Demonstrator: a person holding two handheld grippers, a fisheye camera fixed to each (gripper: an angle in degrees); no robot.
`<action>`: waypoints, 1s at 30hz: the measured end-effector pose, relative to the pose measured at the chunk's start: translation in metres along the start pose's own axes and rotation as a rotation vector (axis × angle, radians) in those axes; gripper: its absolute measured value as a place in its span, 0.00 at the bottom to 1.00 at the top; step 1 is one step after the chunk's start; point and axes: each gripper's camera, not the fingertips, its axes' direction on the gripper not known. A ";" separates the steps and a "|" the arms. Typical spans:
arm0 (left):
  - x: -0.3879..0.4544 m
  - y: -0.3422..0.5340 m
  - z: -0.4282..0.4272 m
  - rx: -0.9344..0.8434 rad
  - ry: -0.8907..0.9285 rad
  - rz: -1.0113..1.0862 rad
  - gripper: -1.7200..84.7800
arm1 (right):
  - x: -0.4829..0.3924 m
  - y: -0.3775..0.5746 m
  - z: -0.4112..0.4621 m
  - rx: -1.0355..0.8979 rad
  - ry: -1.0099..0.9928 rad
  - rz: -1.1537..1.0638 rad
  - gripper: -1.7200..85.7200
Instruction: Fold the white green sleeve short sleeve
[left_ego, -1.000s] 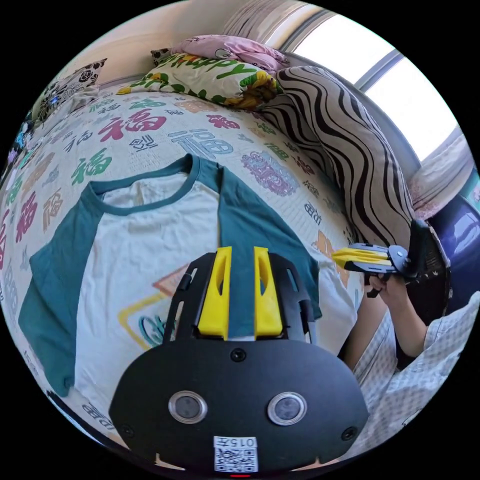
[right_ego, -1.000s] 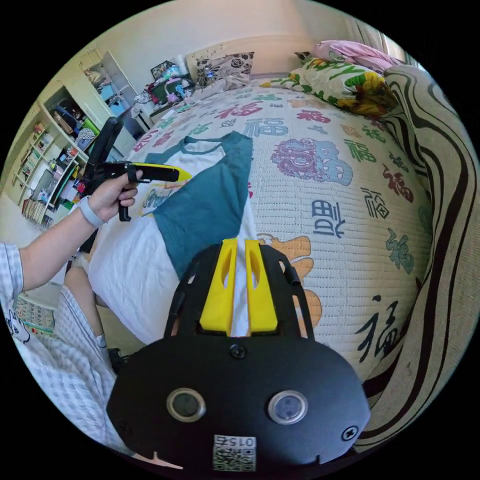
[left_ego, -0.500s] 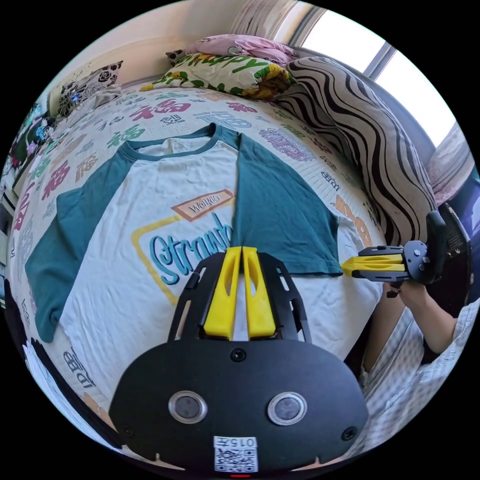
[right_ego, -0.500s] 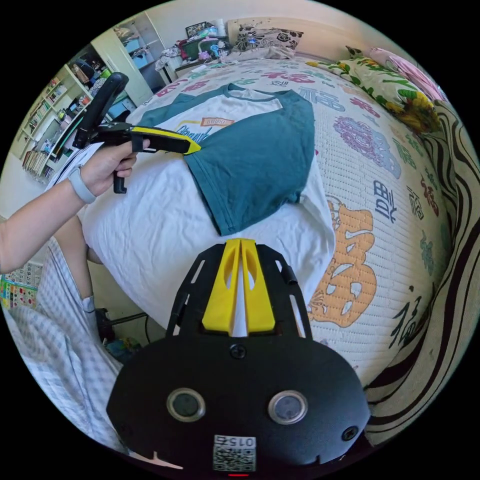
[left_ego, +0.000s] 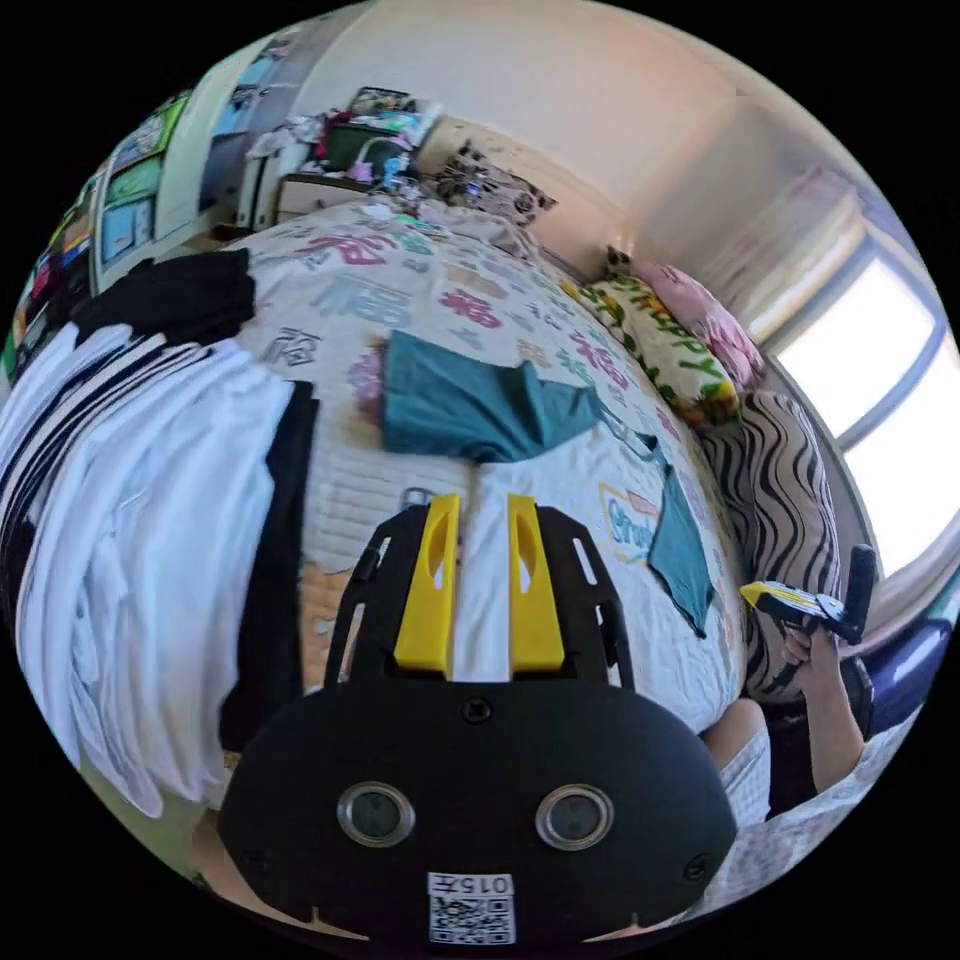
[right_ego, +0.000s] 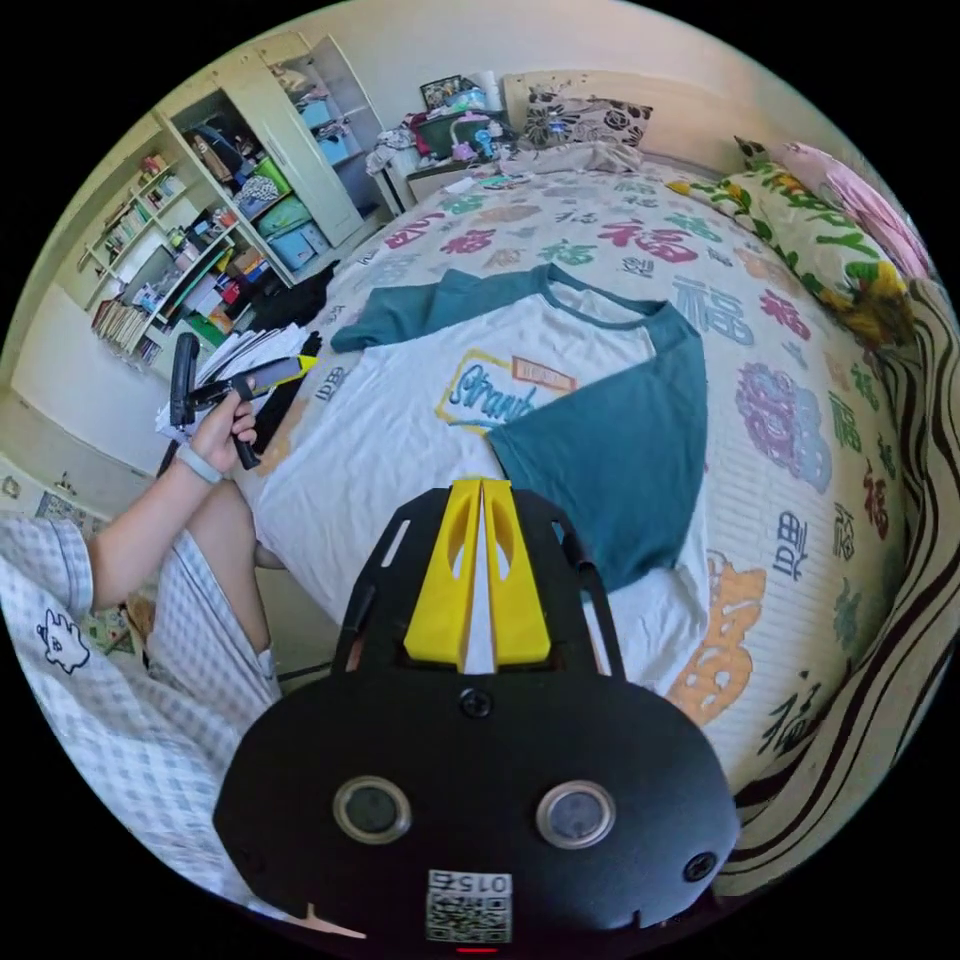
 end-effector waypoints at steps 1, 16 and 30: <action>-0.019 -0.003 -0.008 0.018 -0.006 -0.031 0.11 | -0.014 -0.028 0.008 -0.006 -0.023 -0.036 0.02; -0.081 -0.040 -0.014 -0.023 0.067 0.099 0.14 | -0.171 -0.385 0.211 -0.294 -0.067 -0.201 0.11; -0.071 -0.033 -0.061 -0.004 0.166 0.137 0.04 | -0.169 -0.457 0.257 -0.390 0.059 -0.215 0.01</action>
